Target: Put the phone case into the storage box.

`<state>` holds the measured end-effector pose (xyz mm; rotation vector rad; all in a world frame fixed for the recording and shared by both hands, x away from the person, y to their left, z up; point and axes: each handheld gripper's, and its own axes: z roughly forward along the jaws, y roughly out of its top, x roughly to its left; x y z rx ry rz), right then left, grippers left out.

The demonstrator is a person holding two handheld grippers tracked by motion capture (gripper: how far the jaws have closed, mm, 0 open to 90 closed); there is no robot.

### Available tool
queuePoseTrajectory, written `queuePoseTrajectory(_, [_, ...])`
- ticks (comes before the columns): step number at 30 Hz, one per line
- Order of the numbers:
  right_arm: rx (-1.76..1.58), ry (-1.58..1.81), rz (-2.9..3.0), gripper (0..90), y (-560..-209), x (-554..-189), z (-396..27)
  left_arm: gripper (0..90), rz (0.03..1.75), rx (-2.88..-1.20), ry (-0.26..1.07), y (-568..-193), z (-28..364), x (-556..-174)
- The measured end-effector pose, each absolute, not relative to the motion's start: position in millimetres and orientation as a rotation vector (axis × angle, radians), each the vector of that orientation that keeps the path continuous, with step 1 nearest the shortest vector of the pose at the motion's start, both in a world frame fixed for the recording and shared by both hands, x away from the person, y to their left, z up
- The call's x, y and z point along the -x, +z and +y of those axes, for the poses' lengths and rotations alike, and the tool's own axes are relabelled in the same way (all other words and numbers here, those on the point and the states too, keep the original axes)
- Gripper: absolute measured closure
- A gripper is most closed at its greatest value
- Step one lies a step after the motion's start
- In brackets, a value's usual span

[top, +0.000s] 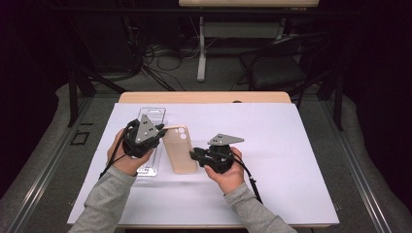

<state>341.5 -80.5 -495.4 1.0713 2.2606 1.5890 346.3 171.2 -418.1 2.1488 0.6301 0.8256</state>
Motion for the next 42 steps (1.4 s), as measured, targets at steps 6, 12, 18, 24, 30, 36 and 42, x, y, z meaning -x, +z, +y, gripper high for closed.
queuePoseTrajectory(6, [-1.064,1.556,2.269,63.6,-493,-342,-81,80.2,0.643,-2.141,0.822,-421,174,-350])
queuePoseTrajectory(12, [-1.017,1.487,2.284,56.2,-491,-342,-78,80.2,0.652,-2.126,0.825,-422,176,-351])
queuePoseTrajectory(18, [-0.987,1.453,2.255,54.7,-487,-340,-79,80.2,0.650,-2.117,0.826,-423,178,-353])
queuePoseTrajectory(24, [-0.981,1.464,2.219,53.2,-480,-340,-87,80.2,0.652,-2.104,0.826,-422,179,-354])
queuePoseTrajectory(30, [-0.978,1.404,2.221,48.9,-478,-338,-94,80.2,0.660,-2.101,0.827,-423,181,-355])
queuePoseTrajectory(36, [-0.953,1.406,2.218,47.5,-480,-332,-103,80.2,0.662,-2.102,0.828,-425,181,-355])
queuePoseTrajectory(42, [-0.947,1.365,2.209,43.8,-486,-327,-114,80.2,0.654,-2.106,0.835,-424,180,-353])
